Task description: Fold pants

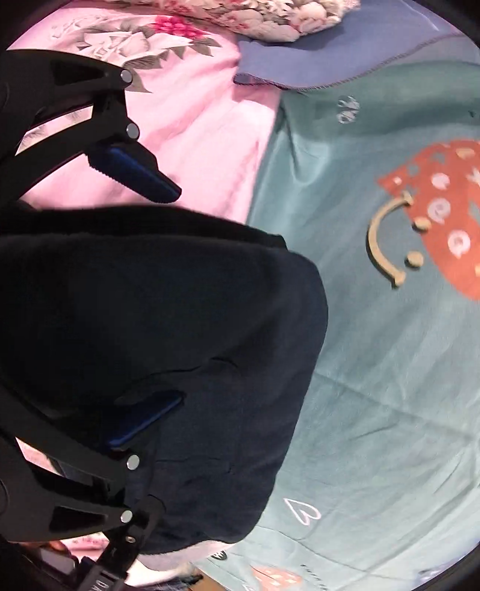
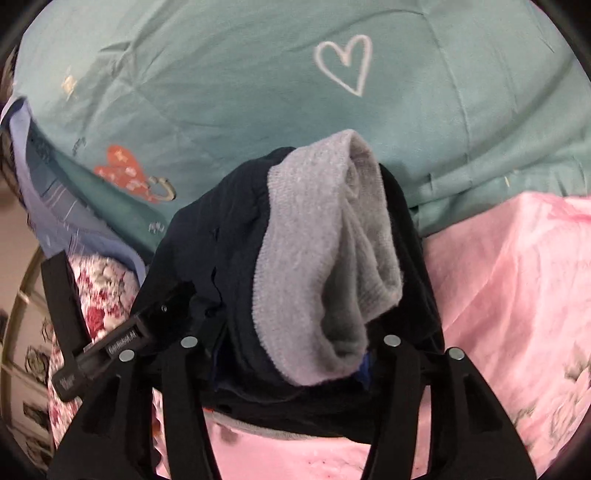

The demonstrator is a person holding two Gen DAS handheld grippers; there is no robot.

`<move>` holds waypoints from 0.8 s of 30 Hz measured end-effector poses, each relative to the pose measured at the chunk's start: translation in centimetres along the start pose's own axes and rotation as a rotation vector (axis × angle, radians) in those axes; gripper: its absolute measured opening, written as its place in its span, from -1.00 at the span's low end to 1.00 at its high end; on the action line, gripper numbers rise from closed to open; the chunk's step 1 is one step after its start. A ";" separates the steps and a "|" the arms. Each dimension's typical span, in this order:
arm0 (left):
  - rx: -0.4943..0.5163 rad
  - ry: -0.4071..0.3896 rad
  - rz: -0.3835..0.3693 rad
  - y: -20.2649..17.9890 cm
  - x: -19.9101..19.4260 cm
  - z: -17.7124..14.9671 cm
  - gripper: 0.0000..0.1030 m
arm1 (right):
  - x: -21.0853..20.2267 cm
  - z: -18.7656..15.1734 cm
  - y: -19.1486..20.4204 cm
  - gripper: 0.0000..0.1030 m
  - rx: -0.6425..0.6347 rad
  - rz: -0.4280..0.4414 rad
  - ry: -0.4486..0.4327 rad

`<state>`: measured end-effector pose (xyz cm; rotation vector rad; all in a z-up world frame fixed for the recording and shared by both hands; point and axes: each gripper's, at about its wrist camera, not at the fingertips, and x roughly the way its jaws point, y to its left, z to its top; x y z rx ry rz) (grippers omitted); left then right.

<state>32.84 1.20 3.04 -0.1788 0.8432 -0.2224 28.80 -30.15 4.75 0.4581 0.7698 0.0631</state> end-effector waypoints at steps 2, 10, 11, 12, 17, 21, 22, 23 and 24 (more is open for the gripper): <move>0.041 -0.035 0.067 0.0 -2.5 0.4 0.96 | -1.5 1.1 1.0 0.17 -0.013 -0.009 0.011; 0.321 -0.288 0.206 -3.1 -17.6 -5.1 0.96 | -15.8 -2.4 5.3 0.87 -0.209 -0.181 -0.227; 0.344 -0.316 0.220 -3.8 -18.9 -6.4 0.96 | -16.8 -4.1 5.9 0.88 -0.245 -0.202 -0.242; 0.362 -0.349 0.233 -4.7 -20.6 -7.6 0.96 | -17.8 -6.0 6.0 0.88 -0.275 -0.224 -0.263; 0.340 -0.408 0.217 -6.4 -25.5 -16.0 0.96 | -19.0 -15.8 6.4 0.89 -0.334 -0.258 -0.329; 0.312 -0.440 0.186 -6.9 -25.8 -20.5 0.96 | -19.2 -22.0 5.7 0.90 -0.289 -0.248 -0.349; 0.298 -0.430 0.172 -7.1 -25.6 -21.2 0.96 | -19.1 -22.9 5.9 0.90 -0.290 -0.246 -0.347; 0.288 -0.417 0.156 -7.2 -25.3 -21.7 0.96 | -19.0 -23.8 5.9 0.90 -0.292 -0.250 -0.343; 0.278 -0.410 0.150 -7.3 -25.3 -22.2 0.96 | -18.9 -24.3 5.8 0.90 -0.289 -0.257 -0.338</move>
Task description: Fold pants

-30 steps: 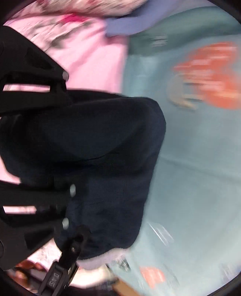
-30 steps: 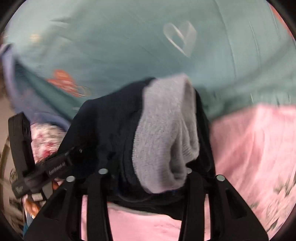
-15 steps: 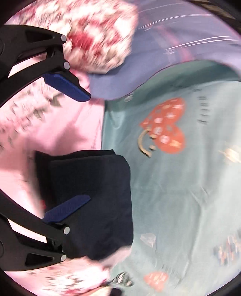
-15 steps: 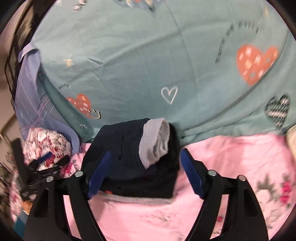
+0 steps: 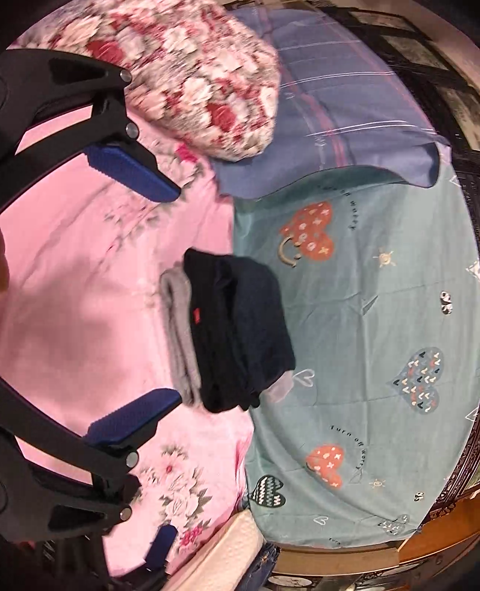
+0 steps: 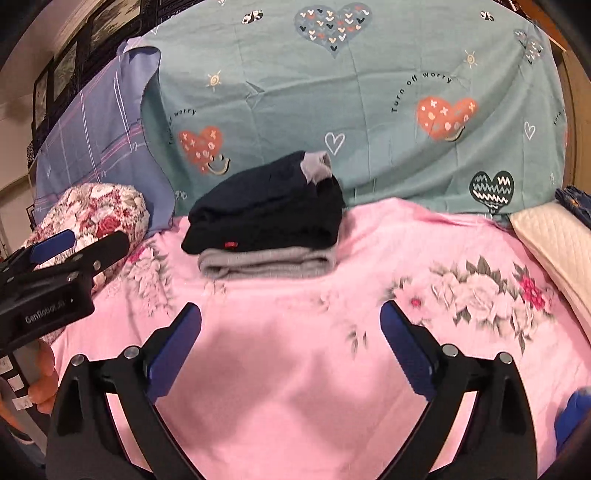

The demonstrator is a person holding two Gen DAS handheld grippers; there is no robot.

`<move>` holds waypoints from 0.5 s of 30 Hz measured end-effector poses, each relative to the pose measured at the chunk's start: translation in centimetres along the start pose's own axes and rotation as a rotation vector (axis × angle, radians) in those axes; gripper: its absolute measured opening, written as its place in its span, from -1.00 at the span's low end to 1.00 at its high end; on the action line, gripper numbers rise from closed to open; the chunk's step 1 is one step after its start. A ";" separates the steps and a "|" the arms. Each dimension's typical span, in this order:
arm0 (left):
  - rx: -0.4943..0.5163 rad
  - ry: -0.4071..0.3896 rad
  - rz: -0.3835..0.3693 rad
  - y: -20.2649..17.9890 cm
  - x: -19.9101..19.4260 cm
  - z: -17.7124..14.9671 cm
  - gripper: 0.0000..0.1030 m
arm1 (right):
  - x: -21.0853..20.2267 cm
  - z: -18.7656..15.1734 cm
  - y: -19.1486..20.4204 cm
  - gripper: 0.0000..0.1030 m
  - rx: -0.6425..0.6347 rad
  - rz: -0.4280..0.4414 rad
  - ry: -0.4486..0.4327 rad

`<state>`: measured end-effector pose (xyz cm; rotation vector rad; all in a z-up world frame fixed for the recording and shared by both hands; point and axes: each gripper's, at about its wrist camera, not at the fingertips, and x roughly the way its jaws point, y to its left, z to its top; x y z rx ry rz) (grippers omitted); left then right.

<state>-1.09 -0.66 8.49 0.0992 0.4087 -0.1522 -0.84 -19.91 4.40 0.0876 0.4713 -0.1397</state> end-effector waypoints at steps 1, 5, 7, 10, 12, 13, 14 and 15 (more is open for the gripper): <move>-0.017 0.006 -0.001 -0.1 0.1 -0.4 0.96 | -0.1 -0.4 0.1 0.90 0.008 0.001 0.001; -0.034 0.012 -0.003 -0.6 0.7 -1.6 0.96 | -0.4 -1.4 0.1 0.90 0.017 0.022 -0.003; -0.019 0.017 0.021 -0.9 1.1 -2.1 0.96 | -0.5 -1.8 0.2 0.90 0.011 0.017 -0.019; -0.045 0.037 0.005 -0.7 1.7 -2.8 0.96 | -0.1 -2.2 0.1 0.90 0.004 0.013 -0.011; -0.104 0.062 -0.066 -0.1 1.9 -3.3 0.96 | 0.2 -2.6 0.1 0.90 0.008 0.015 0.000; -0.126 0.055 -0.079 0.1 1.8 -3.6 0.96 | 0.4 -2.7 0.2 0.90 0.007 0.017 0.008; -0.113 0.038 -0.055 -0.2 1.6 -3.7 0.96 | 0.6 -2.8 0.3 0.90 0.003 0.016 0.013; -0.092 0.027 -0.042 -0.5 1.4 -3.7 0.96 | 0.7 -2.9 0.4 0.90 -0.004 0.012 0.018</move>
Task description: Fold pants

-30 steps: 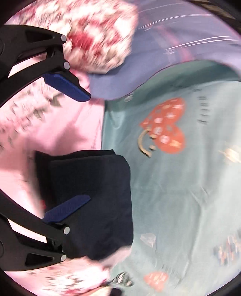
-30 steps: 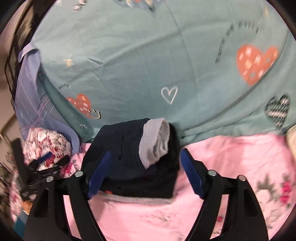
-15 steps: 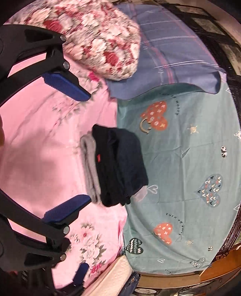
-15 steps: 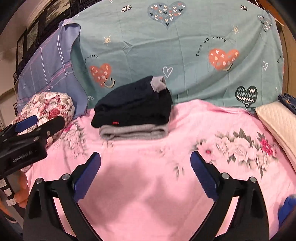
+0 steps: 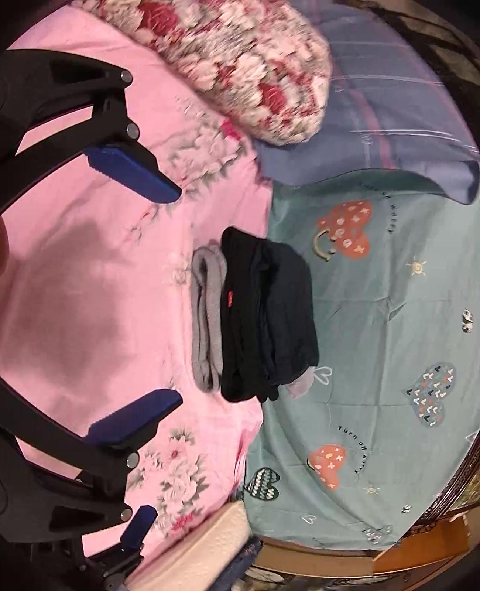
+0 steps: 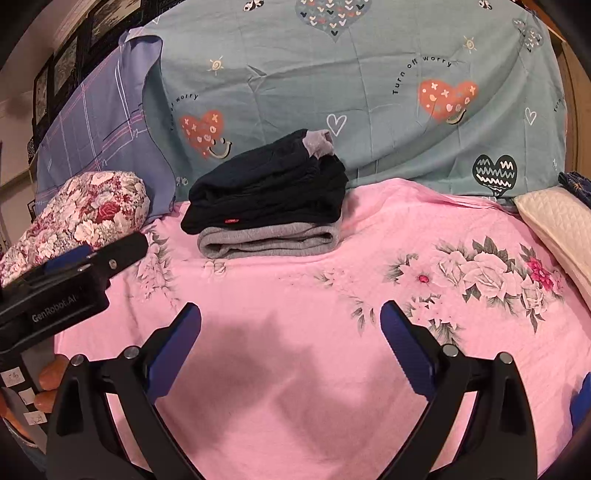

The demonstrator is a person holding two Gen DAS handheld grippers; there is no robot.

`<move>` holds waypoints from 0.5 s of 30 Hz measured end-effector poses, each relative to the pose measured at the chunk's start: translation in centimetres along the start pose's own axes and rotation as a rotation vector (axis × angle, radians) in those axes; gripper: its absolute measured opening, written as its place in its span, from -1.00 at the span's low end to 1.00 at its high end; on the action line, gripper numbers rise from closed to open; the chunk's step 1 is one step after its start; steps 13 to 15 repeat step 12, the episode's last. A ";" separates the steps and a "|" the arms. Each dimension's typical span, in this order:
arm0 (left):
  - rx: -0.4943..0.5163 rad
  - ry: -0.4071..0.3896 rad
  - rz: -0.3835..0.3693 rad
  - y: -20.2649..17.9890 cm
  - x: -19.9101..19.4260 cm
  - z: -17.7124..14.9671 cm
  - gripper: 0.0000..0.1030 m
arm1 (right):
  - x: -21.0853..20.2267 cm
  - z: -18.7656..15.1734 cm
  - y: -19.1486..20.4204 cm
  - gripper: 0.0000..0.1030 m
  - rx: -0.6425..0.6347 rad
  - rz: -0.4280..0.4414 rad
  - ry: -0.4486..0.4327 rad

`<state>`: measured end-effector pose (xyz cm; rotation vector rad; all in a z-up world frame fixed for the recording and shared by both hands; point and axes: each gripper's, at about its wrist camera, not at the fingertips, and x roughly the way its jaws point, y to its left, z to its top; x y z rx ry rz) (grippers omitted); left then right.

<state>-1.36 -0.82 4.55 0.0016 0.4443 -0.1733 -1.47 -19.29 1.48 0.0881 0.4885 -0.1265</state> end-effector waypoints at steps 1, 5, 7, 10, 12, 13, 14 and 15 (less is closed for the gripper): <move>0.018 -0.004 0.007 -0.3 -0.1 0.0 0.96 | 0.1 -0.1 0.2 0.90 -0.007 -0.003 0.002; 0.070 0.009 0.062 -1.2 -0.1 0.1 0.96 | 0.0 -0.3 0.7 0.90 -0.034 -0.027 -0.005; 0.072 0.004 0.058 -1.1 -0.4 0.2 0.96 | -0.2 -0.3 0.9 0.90 -0.054 -0.050 -0.015; 0.074 0.009 0.052 -1.2 -0.4 0.2 0.96 | -0.2 -0.4 1.1 0.90 -0.077 -0.075 -0.025; 0.081 0.006 0.051 -1.2 -0.3 0.0 0.96 | 0.0 -0.5 1.1 0.90 -0.079 -0.079 -0.019; 0.081 0.006 0.051 -1.2 -0.3 0.0 0.96 | 0.0 -0.5 1.1 0.90 -0.079 -0.079 -0.019; 0.081 0.006 0.051 -1.2 -0.3 0.0 0.96 | 0.0 -0.5 1.1 0.90 -0.079 -0.079 -0.019; 0.081 0.006 0.051 -1.2 -0.3 0.0 0.96 | 0.0 -0.5 1.1 0.90 -0.079 -0.079 -0.019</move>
